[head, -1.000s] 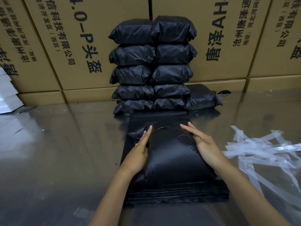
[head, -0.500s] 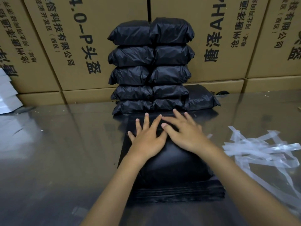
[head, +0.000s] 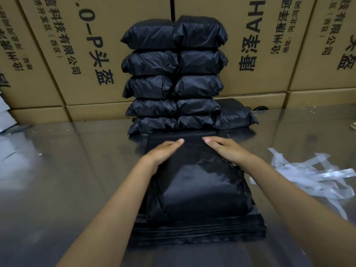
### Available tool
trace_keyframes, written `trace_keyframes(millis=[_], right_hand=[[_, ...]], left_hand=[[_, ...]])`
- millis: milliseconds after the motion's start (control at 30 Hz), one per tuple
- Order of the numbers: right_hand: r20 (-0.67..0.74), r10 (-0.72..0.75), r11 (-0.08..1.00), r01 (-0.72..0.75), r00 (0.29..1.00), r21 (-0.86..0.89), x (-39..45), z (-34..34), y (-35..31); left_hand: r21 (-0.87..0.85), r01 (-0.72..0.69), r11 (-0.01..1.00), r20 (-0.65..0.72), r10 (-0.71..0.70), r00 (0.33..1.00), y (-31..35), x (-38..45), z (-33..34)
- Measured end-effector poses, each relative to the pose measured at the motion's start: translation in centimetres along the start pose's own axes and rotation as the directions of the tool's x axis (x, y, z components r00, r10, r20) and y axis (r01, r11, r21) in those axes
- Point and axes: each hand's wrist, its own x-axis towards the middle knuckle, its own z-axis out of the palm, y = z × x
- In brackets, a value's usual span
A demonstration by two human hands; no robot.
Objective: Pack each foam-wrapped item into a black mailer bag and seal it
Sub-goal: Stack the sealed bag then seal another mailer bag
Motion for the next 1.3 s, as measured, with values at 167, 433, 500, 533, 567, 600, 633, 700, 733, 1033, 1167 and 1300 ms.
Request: trace_keyframes(millis=[167, 433, 500, 533, 567, 600, 633, 700, 733, 1033, 1167, 1300], right_hand=[[0.086, 0.039, 0.999, -0.041, 0.996, 0.026, -0.8, 0.0, 1.2], [0.196, -0.034, 0.992, 0.01, 0.98, 0.123, -4.4, 0.2, 2.7], [0.141, -0.045, 0.984, 0.02, 0.989, 0.176, -5.8, 0.8, 3.4], [0.13, -0.046, 0.981, 0.02, 0.99, 0.193, -6.6, 1.0, 3.8], [0.126, -0.048, 0.981, 0.023, 0.991, 0.193, -7.5, 1.4, 4.2], [0.124, -0.056, 0.984, 0.034, 0.991, 0.178, -8.4, 1.8, 4.5], [0.12, -0.067, 0.986, 0.047, 0.99, 0.157, -9.2, 2.2, 4.9], [0.1, -0.055, 0.99, 0.041, 0.993, 0.138, -10.4, 3.1, 5.7], [0.082, -0.036, 0.992, 0.025, 0.996, 0.123, -10.9, 3.4, 6.0], [-0.064, -0.092, 0.903, 0.056, 0.994, -0.426, -12.7, 4.3, 7.6], [0.052, -0.099, 0.95, 0.11, 0.994, -0.294, -14.4, 2.2, 7.0], [0.102, -0.117, 0.993, 0.114, 0.988, 0.034, -18.2, -0.6, 7.7]], left_hand=[[-0.046, 0.017, 0.999, 0.13, -0.011, 0.992, -0.9, -1.5, 0.9], [-0.149, -0.03, 0.988, 0.113, 0.047, 0.993, -2.7, -5.7, 1.3], [-0.104, -0.025, 0.994, 0.104, 0.036, 0.994, -3.0, -7.0, 1.5], [-0.062, -0.017, 0.998, 0.101, 0.024, 0.995, -3.2, -7.6, 1.6], [-0.009, -0.018, 1.0, 0.104, 0.019, 0.994, -3.5, -8.2, 1.7], [0.04, -0.028, 0.999, 0.117, 0.023, 0.993, -3.9, -8.8, 1.7], [0.069, -0.039, 0.997, 0.133, 0.03, 0.991, -4.4, -9.2, 1.8], [0.094, -0.06, 0.994, 0.159, 0.045, 0.986, -5.4, -9.9, 2.2], [0.108, -0.075, 0.991, 0.165, 0.056, 0.985, -6.0, -10.2, 2.4], [0.571, -0.264, 0.778, 0.07, 0.274, 0.959, -9.9, -11.2, 4.2], [0.536, -0.306, 0.787, 0.105, 0.297, 0.949, -9.5, -13.1, 2.8], [0.217, -0.284, 0.934, 0.174, 0.249, 0.953, -9.8, -15.6, -0.8]])
